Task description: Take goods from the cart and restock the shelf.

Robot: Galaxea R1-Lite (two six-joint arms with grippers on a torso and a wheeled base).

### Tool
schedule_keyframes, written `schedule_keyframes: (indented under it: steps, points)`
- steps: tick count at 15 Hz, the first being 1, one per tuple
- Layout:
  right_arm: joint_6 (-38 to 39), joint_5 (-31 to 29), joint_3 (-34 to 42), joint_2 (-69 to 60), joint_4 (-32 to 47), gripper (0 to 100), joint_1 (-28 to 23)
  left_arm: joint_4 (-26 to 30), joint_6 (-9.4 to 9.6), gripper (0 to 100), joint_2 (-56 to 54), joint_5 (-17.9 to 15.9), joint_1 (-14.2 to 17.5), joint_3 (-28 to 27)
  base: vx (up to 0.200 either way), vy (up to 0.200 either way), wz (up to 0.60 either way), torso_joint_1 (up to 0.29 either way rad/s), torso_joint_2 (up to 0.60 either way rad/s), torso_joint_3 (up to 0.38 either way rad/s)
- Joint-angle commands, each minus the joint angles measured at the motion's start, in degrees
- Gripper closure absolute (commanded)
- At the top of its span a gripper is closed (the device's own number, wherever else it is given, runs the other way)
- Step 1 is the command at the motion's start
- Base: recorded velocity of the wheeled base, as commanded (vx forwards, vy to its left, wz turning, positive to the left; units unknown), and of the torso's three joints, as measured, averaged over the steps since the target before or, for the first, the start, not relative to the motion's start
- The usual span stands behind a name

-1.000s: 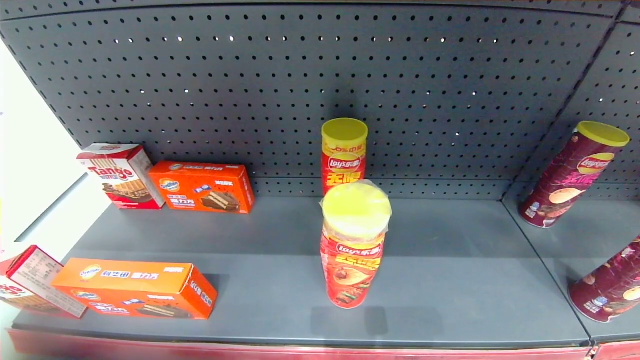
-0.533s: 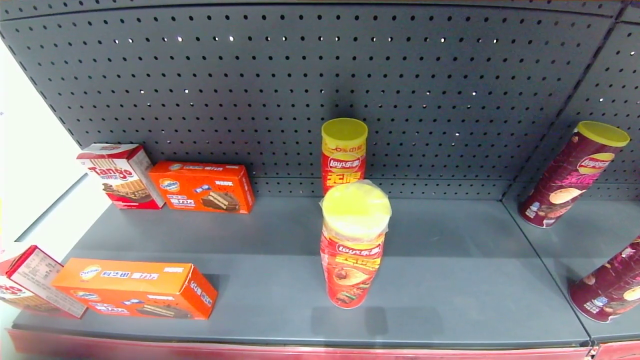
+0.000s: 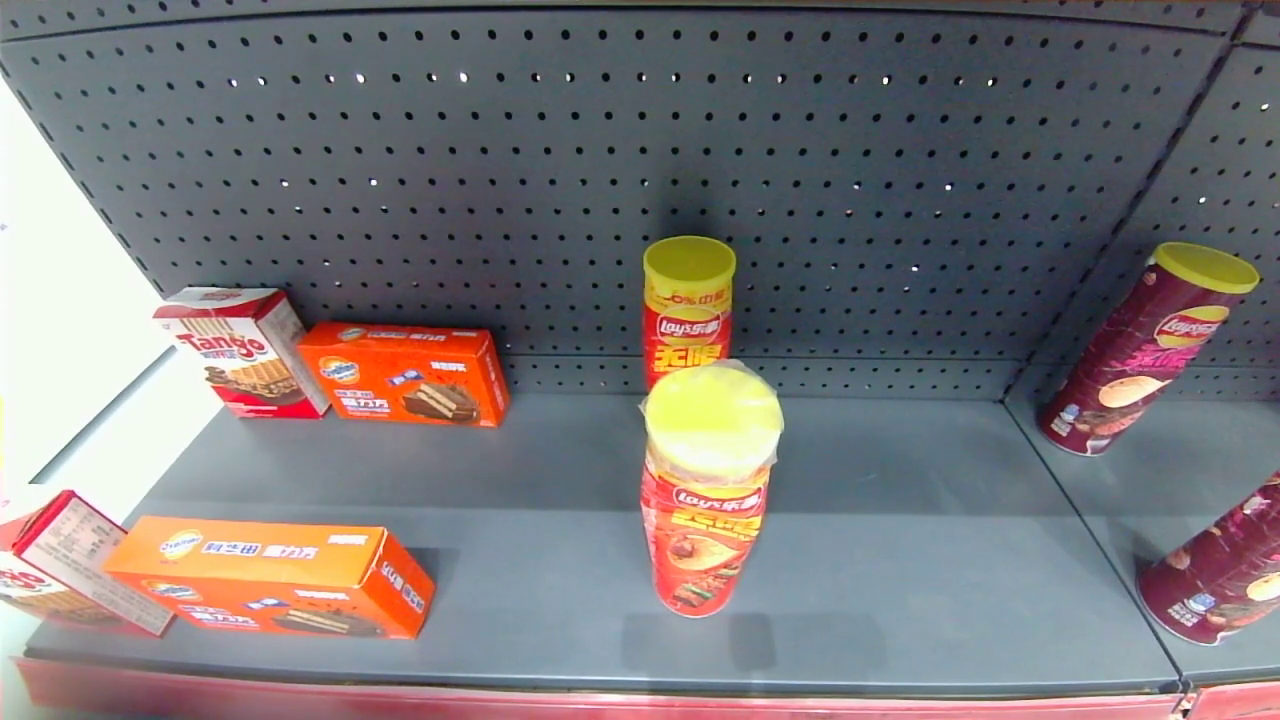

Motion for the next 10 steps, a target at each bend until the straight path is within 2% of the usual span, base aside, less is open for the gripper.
schedule_keyframes:
  steps: [1,8,10]
  points:
    - [-0.01,0.01,0.0,0.07,-0.01,0,0.0,-0.02,-0.18,0,-0.13,0.32,-0.05,0.02,0.0,0.0,0.0,0.0,0.0,0.0]
    - [-0.1,0.27,0.0,0.07,-0.01,0,0.0,-0.02,-0.36,0,-0.13,1.46,-0.05,0.02,0.0,0.0,0.0,0.0,0.0,0.0]
    - [-0.1,0.27,0.0,0.07,-0.01,0,0.0,-0.02,-0.97,0,-0.13,1.46,-0.05,-0.07,0.0,0.0,0.0,0.0,0.0,0.0]
